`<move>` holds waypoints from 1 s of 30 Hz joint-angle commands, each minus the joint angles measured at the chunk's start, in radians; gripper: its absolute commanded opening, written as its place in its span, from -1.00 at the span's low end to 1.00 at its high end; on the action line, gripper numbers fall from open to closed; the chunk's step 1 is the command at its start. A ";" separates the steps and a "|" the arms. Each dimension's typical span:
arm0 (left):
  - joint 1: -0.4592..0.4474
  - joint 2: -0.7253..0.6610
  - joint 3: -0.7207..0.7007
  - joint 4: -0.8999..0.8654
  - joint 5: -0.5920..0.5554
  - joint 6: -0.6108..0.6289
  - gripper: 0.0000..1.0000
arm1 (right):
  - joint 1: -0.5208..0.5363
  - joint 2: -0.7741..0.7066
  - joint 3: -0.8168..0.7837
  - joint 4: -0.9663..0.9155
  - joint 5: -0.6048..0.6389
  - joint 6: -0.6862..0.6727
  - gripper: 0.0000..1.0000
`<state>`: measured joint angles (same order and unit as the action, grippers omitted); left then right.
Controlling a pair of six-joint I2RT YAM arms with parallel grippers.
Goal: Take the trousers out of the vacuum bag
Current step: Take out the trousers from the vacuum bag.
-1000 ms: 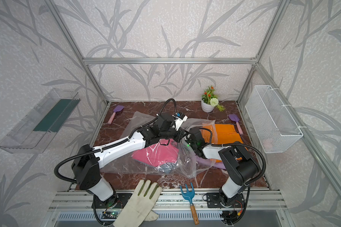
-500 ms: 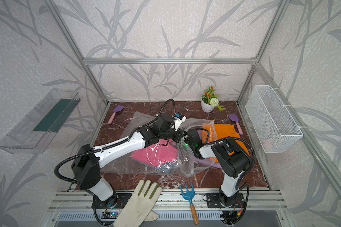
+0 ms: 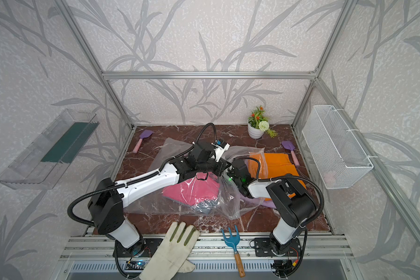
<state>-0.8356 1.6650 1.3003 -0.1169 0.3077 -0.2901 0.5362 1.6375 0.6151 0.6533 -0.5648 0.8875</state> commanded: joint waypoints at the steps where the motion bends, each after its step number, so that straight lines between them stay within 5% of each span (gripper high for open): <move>1: 0.004 -0.016 -0.009 0.009 -0.020 0.000 -1.00 | -0.024 -0.109 -0.016 -0.067 0.036 -0.053 -0.96; 19: 0.021 -0.004 0.000 0.008 -0.078 -0.026 -1.00 | -0.095 -0.485 -0.049 -0.492 0.177 -0.192 -0.96; 30: 0.021 0.002 0.000 0.009 -0.074 -0.020 -1.00 | -0.175 -0.591 0.063 -0.759 0.149 -0.318 -0.96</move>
<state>-0.8234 1.6642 1.3003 -0.0994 0.2611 -0.3164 0.3790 1.0897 0.5964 -0.0612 -0.4210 0.6373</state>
